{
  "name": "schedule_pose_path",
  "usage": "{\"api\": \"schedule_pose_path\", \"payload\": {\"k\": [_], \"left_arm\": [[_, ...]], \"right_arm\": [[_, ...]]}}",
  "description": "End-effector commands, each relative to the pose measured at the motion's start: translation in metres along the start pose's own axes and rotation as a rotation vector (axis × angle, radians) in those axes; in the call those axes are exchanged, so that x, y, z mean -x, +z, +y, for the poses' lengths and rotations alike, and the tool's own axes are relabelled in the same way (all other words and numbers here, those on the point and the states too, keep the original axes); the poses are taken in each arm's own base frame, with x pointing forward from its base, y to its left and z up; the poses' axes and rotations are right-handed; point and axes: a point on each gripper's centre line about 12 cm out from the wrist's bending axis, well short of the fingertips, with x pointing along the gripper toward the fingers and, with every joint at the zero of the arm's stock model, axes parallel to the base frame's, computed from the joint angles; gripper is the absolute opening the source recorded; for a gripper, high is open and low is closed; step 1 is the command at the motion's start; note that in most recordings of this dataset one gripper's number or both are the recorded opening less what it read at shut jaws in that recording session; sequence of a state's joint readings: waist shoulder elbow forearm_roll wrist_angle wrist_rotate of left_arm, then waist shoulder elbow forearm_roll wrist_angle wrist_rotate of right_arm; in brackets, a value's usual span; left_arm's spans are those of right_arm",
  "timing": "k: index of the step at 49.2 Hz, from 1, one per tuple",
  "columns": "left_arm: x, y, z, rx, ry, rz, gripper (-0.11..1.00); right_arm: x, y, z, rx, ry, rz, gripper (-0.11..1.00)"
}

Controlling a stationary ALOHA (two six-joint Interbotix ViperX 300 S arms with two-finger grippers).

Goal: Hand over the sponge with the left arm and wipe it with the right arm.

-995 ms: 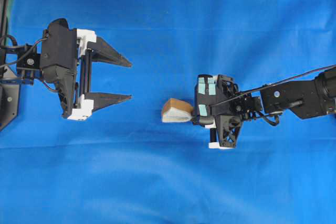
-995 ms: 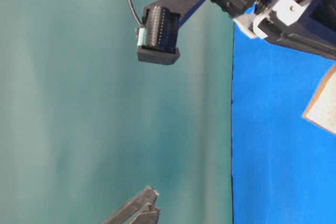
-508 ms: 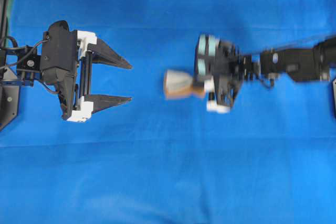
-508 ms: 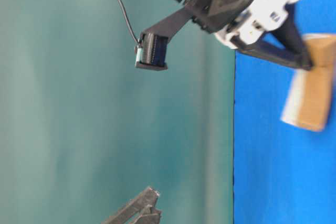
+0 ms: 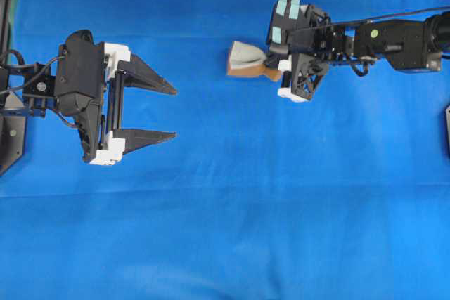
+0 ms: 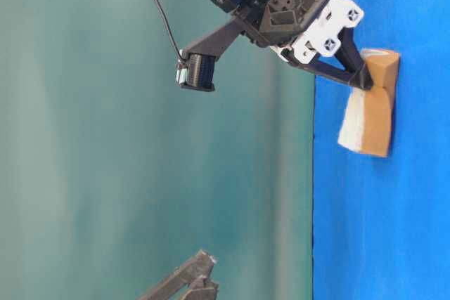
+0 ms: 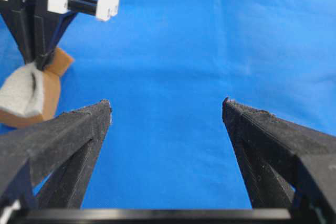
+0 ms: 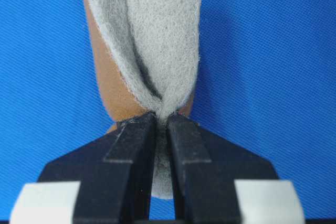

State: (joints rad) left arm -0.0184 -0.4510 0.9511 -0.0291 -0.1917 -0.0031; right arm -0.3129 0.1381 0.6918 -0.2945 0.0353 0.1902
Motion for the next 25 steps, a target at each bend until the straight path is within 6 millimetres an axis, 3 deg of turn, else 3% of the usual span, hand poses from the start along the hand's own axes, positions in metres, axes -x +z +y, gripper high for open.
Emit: {"api": "schedule_pose_path", "payload": {"k": [1,17,25], "left_arm": [[0.0,0.009,-0.002,0.0,-0.005,-0.029,0.91],[0.0,0.009,-0.002,-0.006,-0.005,-0.031,0.91],[0.0,0.009,-0.002,-0.006,-0.005,-0.031,0.91]], "right_arm": [[0.007,0.009,0.018,0.024,0.031,-0.031,0.12],[0.025,-0.004,0.14,0.09,0.249,-0.014,0.12],[0.036,-0.007,0.178,0.11,0.315,-0.009,0.12]]}}
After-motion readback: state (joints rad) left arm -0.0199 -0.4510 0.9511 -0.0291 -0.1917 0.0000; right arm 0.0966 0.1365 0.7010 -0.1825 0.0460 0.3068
